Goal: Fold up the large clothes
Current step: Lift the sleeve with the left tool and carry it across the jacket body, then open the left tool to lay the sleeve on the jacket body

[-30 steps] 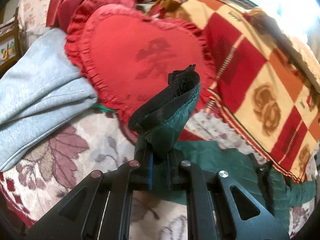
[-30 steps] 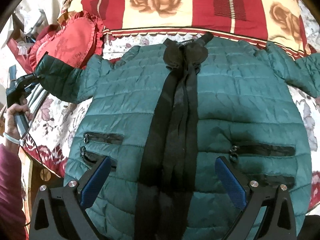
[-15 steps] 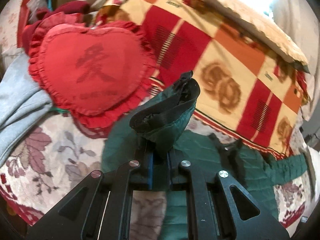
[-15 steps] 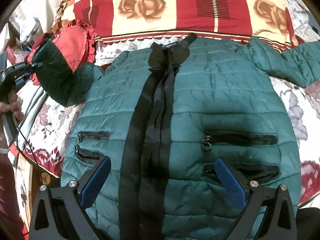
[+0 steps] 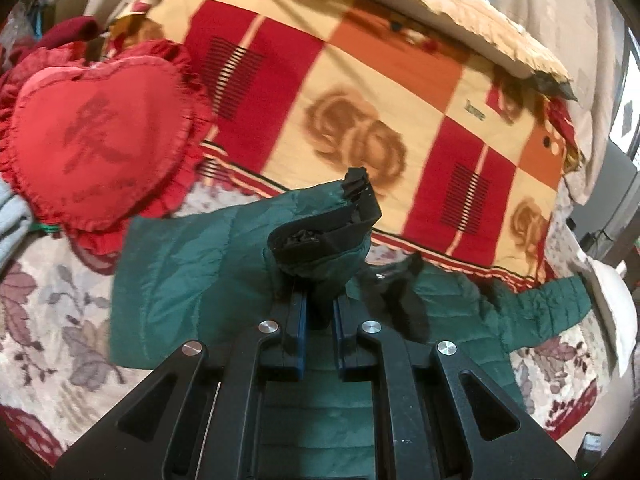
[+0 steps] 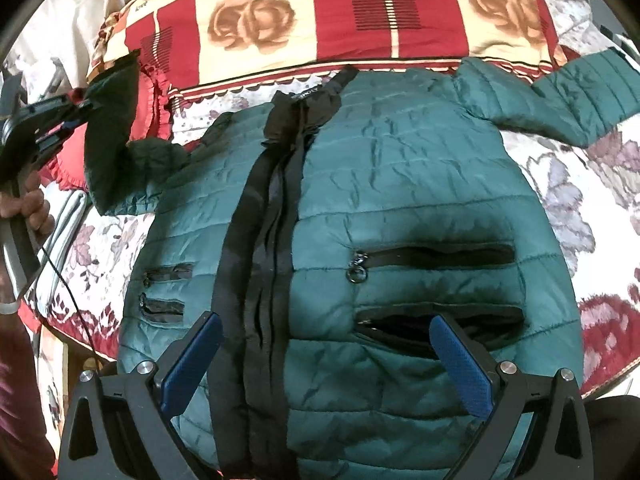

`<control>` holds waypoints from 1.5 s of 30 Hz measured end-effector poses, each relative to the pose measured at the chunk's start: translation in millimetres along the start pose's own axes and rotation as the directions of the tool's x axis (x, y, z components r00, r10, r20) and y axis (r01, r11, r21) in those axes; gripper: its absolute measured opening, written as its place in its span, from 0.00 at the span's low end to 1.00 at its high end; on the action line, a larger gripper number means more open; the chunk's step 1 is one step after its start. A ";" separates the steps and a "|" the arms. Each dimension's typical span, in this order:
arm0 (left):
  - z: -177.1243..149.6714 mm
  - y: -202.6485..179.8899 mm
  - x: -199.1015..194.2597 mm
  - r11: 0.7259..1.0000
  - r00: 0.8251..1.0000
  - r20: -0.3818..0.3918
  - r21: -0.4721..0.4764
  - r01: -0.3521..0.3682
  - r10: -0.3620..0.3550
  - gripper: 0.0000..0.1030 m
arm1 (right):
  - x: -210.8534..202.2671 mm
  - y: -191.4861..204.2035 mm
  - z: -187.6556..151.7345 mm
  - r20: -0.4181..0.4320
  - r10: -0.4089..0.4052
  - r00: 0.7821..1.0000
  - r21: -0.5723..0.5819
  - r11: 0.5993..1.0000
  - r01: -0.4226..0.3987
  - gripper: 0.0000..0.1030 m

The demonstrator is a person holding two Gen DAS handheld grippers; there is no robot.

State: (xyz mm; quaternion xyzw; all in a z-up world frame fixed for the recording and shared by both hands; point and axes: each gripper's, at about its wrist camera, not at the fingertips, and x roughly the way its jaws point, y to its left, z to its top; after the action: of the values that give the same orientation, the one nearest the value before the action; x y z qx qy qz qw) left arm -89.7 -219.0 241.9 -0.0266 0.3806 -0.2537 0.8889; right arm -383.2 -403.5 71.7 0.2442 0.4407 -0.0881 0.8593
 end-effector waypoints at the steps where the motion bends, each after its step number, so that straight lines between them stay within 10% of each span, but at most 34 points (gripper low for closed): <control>1: -1.3 -7.9 3.8 1.000 1.000 -0.006 0.005 0.009 -0.009 0.09 | 0.4 -2.3 -0.4 -0.002 0.001 1.000 0.005 1.000 -0.001 1.00; 23: -38.6 -141.1 90.8 0.981 0.973 -0.155 0.063 0.184 -0.172 0.09 | 8.1 -24.3 -1.7 -0.022 0.023 1.000 0.057 0.998 -0.021 1.00; 45: -70.7 -169.0 131.7 0.965 0.949 -0.227 0.095 0.245 -0.219 0.09 | 12.2 -39.7 1.7 -0.020 0.042 0.999 0.108 0.993 -0.040 1.00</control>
State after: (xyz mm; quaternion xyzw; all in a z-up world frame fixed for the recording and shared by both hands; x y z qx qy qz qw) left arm -134.6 -417.7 145.1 0.0105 0.4523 -0.3808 0.8064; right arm -389.3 -437.9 49.1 0.2999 0.4396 -0.0914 0.8417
